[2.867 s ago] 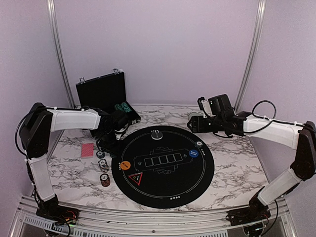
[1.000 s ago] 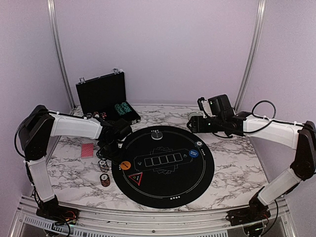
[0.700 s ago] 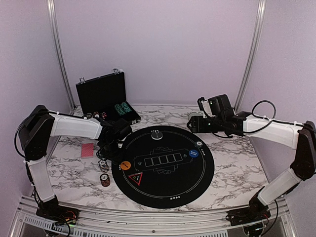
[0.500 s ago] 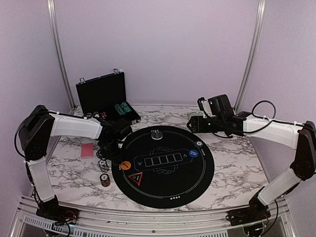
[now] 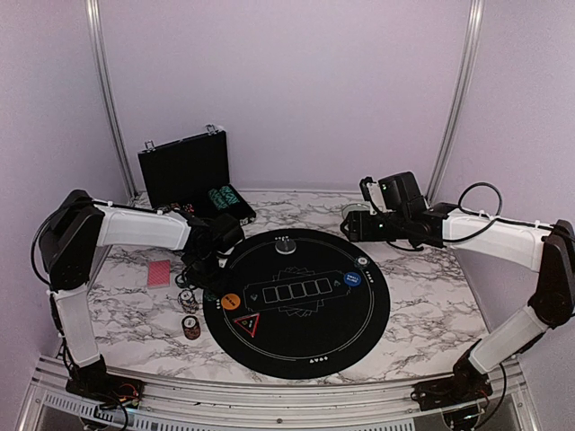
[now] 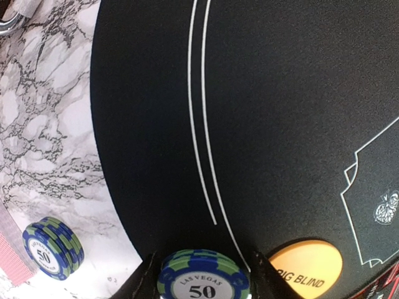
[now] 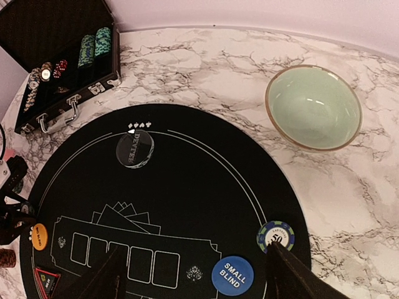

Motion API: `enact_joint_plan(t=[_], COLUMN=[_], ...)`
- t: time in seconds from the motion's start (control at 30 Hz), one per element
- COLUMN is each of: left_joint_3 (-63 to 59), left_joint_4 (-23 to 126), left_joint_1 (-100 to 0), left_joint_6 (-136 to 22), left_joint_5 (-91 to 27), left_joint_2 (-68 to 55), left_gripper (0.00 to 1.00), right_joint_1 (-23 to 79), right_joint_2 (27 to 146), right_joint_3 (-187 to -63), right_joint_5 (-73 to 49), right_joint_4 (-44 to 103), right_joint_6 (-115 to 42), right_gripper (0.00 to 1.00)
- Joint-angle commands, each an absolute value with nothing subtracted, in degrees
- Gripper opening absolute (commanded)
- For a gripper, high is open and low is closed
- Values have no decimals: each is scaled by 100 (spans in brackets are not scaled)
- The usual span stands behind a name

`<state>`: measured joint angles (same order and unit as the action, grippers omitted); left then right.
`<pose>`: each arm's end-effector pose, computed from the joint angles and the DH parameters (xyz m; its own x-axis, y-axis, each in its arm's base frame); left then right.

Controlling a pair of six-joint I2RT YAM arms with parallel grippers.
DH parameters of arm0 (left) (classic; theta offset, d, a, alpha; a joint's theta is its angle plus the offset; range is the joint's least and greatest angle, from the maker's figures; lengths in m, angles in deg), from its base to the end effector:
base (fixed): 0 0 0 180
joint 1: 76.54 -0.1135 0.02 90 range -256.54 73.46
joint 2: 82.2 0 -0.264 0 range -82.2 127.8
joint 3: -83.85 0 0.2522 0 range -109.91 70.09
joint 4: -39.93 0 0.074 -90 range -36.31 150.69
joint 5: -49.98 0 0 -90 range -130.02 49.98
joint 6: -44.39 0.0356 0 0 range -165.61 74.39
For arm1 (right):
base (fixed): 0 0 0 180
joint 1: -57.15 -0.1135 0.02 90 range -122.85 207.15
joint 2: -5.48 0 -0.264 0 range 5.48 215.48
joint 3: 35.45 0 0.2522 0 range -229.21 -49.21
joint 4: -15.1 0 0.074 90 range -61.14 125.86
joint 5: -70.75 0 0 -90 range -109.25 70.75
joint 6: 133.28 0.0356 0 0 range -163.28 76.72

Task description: Distribute texas hold em gaming equipment

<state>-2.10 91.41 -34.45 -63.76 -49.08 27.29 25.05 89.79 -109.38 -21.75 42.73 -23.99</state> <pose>0.2765 -0.2422 0.1562 -0.8780 0.3785 -0.2930 0.3770 0.9240 0.0640 0.2789 0.1731 0.2633 -0.6581 -0.0233 -0.7525 -0.3013 0.9241 0.2349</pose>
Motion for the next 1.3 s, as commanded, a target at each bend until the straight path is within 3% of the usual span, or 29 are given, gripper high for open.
enact_joint_plan(t=[0.0, 0.73, 1.1, 1.27], left_joint_3=[-347, -630, -1013, -992], left_joint_4=[9336, 9411, 9404, 9411], left_joint_1=[-3409, -3425, -3618, -3646], left_joint_6=[-6284, -6173, -6033, -5984], left_joint_5=[-4942, -5031, -5013, -4986], left_joint_2=[2854, 2899, 3215, 3207], left_gripper=[49, 57, 57, 53], right_joint_1=[2450, 2446, 2444, 2446], right_joint_2=[8934, 8942, 8873, 8848], right_joint_3=[-10933, -10984, -10986, -10969], right_joint_5=[-2262, -2277, -2325, -2349], right_joint_4=[4261, 4297, 4367, 4380], right_joint_6=[-2391, -2403, -2400, -2387], right_gripper=[74, 74, 74, 74])
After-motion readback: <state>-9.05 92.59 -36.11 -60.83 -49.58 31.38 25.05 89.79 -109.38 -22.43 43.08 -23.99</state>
